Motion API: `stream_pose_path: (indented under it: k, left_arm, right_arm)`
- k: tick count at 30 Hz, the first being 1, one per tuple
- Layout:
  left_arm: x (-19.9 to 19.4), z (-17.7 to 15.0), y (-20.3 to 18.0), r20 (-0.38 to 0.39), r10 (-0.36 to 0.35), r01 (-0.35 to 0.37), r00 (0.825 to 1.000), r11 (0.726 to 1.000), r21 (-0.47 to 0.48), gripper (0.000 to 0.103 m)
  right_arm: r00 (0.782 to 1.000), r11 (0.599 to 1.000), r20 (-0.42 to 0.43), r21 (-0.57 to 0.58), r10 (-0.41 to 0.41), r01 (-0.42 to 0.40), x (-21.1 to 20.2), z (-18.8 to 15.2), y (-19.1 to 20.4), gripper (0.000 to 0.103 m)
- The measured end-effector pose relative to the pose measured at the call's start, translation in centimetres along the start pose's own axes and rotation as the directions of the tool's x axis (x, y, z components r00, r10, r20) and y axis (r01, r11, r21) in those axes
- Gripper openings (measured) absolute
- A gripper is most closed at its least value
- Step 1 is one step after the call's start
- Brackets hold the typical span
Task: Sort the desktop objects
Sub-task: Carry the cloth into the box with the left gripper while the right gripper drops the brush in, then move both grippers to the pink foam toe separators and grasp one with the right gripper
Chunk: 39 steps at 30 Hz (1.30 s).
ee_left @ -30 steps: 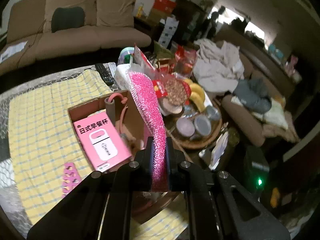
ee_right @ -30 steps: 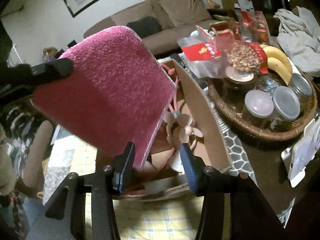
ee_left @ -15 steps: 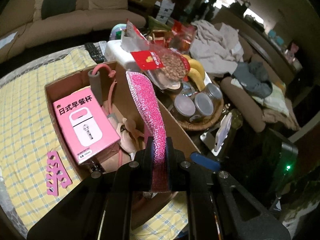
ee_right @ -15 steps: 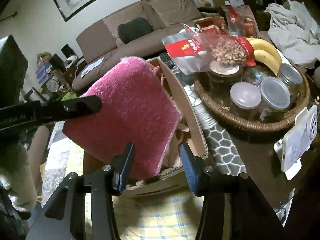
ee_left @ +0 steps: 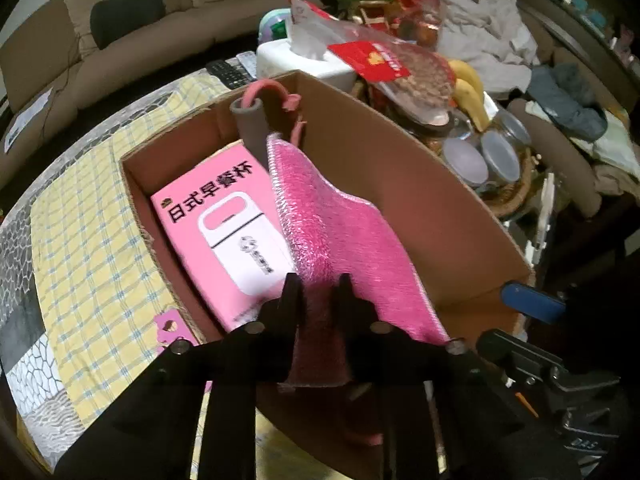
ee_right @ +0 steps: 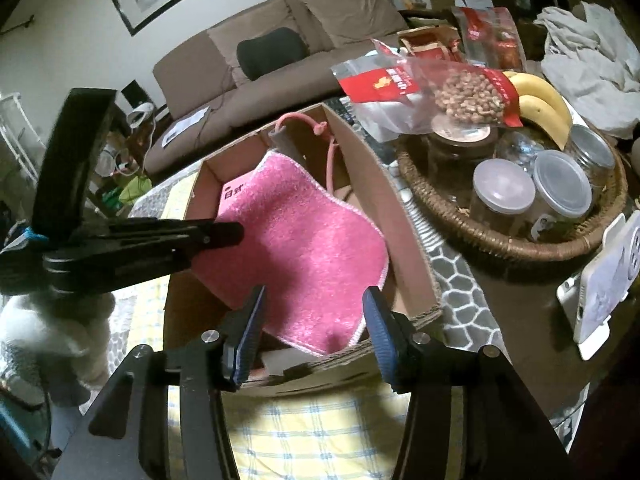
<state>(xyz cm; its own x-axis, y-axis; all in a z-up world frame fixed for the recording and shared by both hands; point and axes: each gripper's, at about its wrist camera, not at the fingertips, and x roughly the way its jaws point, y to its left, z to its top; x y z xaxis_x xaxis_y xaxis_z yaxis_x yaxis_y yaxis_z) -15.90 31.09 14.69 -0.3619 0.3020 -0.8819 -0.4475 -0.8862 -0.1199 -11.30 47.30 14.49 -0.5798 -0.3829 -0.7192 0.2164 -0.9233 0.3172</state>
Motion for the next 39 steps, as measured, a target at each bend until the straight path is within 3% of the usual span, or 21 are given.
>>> stream_pose_path:
  k: [1,3,7,12,16,24,29,39]
  left_arm:
    - [-0.1,0.0,0.2,0.001,-0.007,0.007,1.0,1.0,-0.005,0.044]
    - [-0.7,-0.1,0.7,0.013,-0.018,0.018,1.0,0.999,-0.027,0.062]
    - [-2.0,0.0,1.5,0.036,-0.057,0.059,0.998,0.996,-0.066,0.08]
    - [-3.9,-0.1,2.5,0.067,-0.088,0.094,0.994,0.991,-0.096,0.084]
    - [-5.7,-1.4,3.8,0.099,-0.107,0.118,0.989,0.987,-0.112,0.096]
    - [-8.5,-5.8,7.4,0.125,-0.024,0.039,0.992,0.992,-0.117,0.1]
    - [-9.3,-9.0,10.9,0.123,-0.001,0.022,0.992,0.985,-0.171,0.1]
    - [-6.2,-15.5,16.9,0.092,0.029,-0.003,0.995,0.962,-0.273,0.1]
  right_arm:
    - [1.0,1.0,-0.001,-0.004,-0.003,0.003,0.1,0.0,0.1,0.055]
    - [1.0,1.0,-0.004,-0.01,-0.01,0.01,0.4,0.1,0.4,0.056]
    - [1.0,1.0,-0.006,-0.017,-0.017,0.017,0.8,0.2,0.9,0.063]
    - [1.0,0.999,-0.001,-0.018,-0.027,0.027,0.9,0.3,1.3,0.081]
    - [1.0,1.0,0.001,-0.015,-0.024,0.024,0.9,0.3,1.7,0.088]
    - [1.0,1.0,0.017,0.01,0.011,-0.011,0.5,0.5,3.8,0.092]
    - [0.999,1.0,0.027,-0.013,0.021,-0.02,-0.1,0.6,6.1,0.092]
    - [0.998,0.993,0.008,-0.095,0.065,-0.064,0.1,0.5,13.2,0.092]
